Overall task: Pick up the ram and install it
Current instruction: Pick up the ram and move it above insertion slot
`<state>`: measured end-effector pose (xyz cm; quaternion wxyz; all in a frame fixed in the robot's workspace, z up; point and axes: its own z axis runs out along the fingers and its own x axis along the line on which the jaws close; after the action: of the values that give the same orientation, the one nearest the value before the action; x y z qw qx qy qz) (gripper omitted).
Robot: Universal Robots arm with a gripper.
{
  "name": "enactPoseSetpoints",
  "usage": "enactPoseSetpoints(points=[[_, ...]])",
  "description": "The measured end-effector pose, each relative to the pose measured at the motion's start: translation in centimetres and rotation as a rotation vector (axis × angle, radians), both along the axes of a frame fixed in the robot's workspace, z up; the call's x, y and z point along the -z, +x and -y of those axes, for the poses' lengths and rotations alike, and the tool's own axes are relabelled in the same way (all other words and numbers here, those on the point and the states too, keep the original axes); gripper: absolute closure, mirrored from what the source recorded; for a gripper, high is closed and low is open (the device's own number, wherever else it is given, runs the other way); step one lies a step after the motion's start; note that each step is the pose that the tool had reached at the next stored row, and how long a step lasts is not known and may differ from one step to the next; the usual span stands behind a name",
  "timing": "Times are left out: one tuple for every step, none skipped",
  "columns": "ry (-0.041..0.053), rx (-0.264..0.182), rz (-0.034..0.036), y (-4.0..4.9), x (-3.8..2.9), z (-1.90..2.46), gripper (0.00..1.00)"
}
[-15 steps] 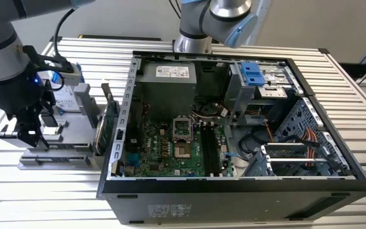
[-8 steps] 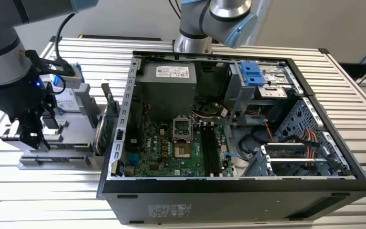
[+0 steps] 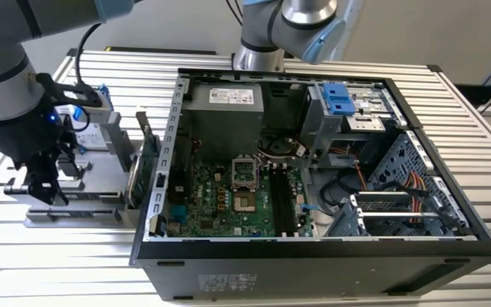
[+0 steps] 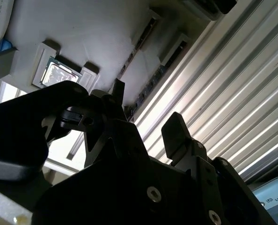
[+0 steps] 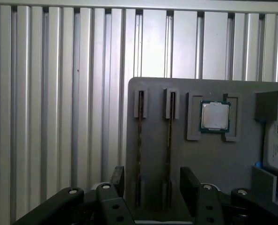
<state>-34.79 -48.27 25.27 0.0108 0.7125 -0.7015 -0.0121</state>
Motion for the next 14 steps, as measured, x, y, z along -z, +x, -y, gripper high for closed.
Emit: enactPoseSetpoints(points=[[0.0001,0.000,0.0000,0.02,0.06,0.07,0.00],[0.0001,0.000,-0.0001,0.04,0.14,0.17,0.00],[0.0001,0.000,0.0000,0.04,0.23,0.26,0.00],[0.0001,0.000,-0.0001,0.05,0.31,0.37,0.00],[0.0000,0.000,-0.0001,0.05,0.39,0.50,0.00],[0.0001,0.000,-0.0001,0.05,0.47,0.62,0.00],[0.0000,0.000,-0.0001,0.04,0.55,0.70,0.00],[0.0001,0.001,-0.0001,0.05,0.64,0.74,0.00],[0.0002,0.001,0.0000,0.04,0.74,0.76,0.00],[0.0002,0.003,0.0001,0.04,0.84,0.77,0.00],[0.0001,0.004,0.0000,0.03,0.95,0.78,0.00],[0.0000,0.006,-0.0001,0.04,1.07,0.78,0.00],[0.0000,0.007,0.0000,0.04,1.18,0.78,0.00],[0.0000,0.010,0.0000,0.03,1.28,0.79,0.00]])
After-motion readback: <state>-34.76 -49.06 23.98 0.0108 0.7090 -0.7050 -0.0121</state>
